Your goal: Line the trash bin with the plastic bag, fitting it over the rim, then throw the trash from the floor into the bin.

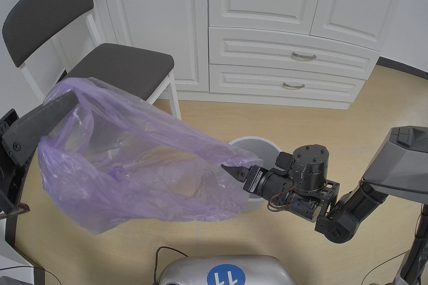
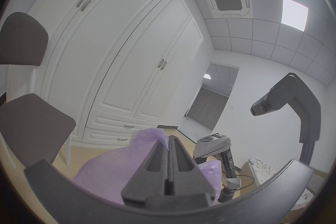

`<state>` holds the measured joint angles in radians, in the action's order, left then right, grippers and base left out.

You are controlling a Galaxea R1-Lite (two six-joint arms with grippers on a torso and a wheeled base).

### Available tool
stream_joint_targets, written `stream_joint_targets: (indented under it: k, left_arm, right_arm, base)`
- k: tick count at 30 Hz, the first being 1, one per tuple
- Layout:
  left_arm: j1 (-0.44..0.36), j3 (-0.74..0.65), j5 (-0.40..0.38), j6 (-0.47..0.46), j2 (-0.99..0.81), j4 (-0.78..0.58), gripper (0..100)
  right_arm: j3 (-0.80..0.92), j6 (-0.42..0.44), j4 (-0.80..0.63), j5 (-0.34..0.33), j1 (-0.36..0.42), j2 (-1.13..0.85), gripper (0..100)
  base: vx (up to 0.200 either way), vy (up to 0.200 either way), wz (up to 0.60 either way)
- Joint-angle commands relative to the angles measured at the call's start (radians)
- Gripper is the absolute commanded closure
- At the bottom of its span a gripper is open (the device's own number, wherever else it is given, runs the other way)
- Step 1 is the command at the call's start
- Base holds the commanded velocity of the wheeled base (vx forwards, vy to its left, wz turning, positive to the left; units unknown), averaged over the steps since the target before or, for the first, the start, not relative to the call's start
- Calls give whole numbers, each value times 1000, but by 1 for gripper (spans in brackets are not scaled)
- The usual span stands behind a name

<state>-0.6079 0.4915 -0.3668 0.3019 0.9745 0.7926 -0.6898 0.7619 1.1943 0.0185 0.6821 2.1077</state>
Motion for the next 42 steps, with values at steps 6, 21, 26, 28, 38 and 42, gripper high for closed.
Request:
stream_joint_targets:
  k: [6, 21, 26, 28, 38, 42]
  left_arm:
    - [-20, -2, 0, 0, -5, -1, 100]
    - [-21, -4, 0, 0, -5, 2, 100]
    - [-27, -5, 0, 0, -5, 2, 100]
    - [-26, -7, 0, 0, -3, 2, 100]
    - [-26, -5, 0, 0, -3, 1, 100]
    - [-21, -5, 2, -1, -2, 1, 100]
  right_arm:
    - [21, 5, 82, 1, 24, 40, 0]
    - [73, 60, 341, -5, 42, 103, 0]
    - [73, 59, 343, -5, 42, 104, 0]
    - [73, 60, 343, -5, 42, 104, 0]
    - [84, 57, 344, -2, 40, 106, 0]
    - [85, 53, 343, 1, 39, 103, 0]
  base:
    - [0, 0, 0]
    - [0, 0, 0]
    - [0, 0, 0]
    - [0, 0, 0]
    - [0, 0, 0]
    - [0, 0, 0]
